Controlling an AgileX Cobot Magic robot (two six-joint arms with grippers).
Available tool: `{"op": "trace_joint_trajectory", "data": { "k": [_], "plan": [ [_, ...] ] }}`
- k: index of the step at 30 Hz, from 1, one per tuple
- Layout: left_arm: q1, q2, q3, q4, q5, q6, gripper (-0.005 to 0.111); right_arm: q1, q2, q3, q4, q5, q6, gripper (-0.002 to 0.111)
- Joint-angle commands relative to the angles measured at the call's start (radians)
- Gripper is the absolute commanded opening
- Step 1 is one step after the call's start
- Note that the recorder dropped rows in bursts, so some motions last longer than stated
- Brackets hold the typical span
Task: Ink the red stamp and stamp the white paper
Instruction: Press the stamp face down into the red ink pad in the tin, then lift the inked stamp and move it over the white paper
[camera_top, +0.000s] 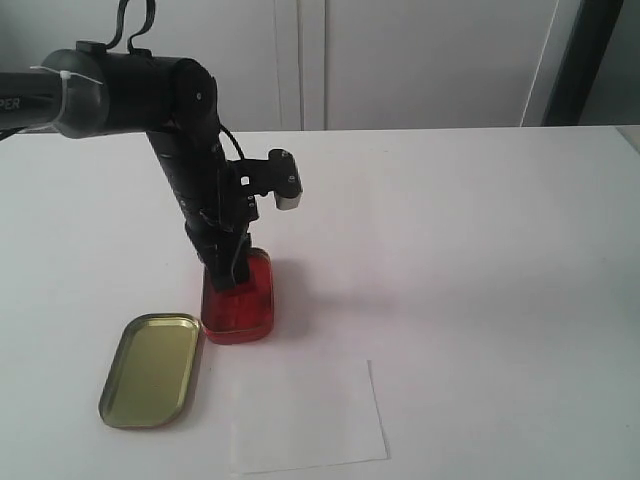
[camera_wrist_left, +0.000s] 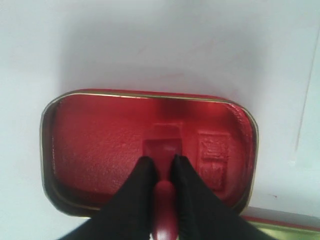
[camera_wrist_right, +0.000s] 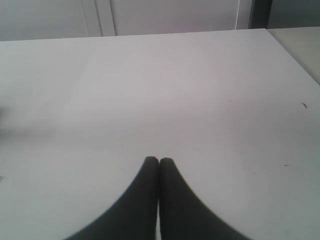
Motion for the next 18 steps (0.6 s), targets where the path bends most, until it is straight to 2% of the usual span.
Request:
{"op": "trace_joint_trajectory", "data": {
  "k": [1, 12, 18],
  "plan": [
    [-0.005, -0.016, 0.004, -0.007, 0.016, -0.008, 0.000, 0.001, -0.005, 0.001, -0.004, -0.011, 0.005, 0.000],
    [-0.013, -0.063, 0.004, -0.014, 0.071, -0.028, 0.000, 0.001, -0.005, 0.001, -0.004, -0.013, 0.005, 0.000],
    [-0.052, -0.120, 0.004, -0.009, 0.085, -0.050, 0.000, 0.001, -0.005, 0.001, -0.004, -0.013, 0.005, 0.000]
  ]
}}
